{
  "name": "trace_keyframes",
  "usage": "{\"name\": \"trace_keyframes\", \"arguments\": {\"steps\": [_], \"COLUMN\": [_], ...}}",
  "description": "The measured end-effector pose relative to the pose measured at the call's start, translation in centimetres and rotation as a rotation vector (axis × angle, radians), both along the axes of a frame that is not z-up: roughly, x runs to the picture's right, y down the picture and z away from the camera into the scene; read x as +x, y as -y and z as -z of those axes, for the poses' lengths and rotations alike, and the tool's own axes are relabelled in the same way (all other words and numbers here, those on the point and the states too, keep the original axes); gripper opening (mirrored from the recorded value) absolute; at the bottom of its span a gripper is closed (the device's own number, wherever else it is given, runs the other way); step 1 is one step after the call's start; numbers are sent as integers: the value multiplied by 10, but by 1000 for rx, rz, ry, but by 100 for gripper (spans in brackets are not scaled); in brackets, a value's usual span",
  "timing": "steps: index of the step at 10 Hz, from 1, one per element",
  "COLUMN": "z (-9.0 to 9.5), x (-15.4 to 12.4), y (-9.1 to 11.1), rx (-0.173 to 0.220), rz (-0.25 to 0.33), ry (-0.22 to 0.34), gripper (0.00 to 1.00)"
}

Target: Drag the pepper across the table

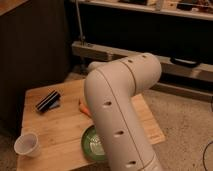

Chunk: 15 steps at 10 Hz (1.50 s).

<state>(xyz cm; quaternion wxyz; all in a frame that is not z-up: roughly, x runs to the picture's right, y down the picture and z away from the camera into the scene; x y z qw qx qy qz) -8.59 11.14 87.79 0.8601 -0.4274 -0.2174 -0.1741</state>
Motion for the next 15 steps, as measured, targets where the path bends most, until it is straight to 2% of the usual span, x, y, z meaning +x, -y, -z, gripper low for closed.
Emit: {"name": "trace_keyframes", "arguments": {"steps": [5, 11, 12, 15], "z": [7, 1, 1, 5], "x": [-18, -36, -38, -43], "y": [-15, -34, -34, -31], "rx": [-20, -32, -29, -16], "rz": [-33, -44, -46, -54], "ry": [27, 15, 15, 21], "gripper": [67, 67, 65, 39]}}
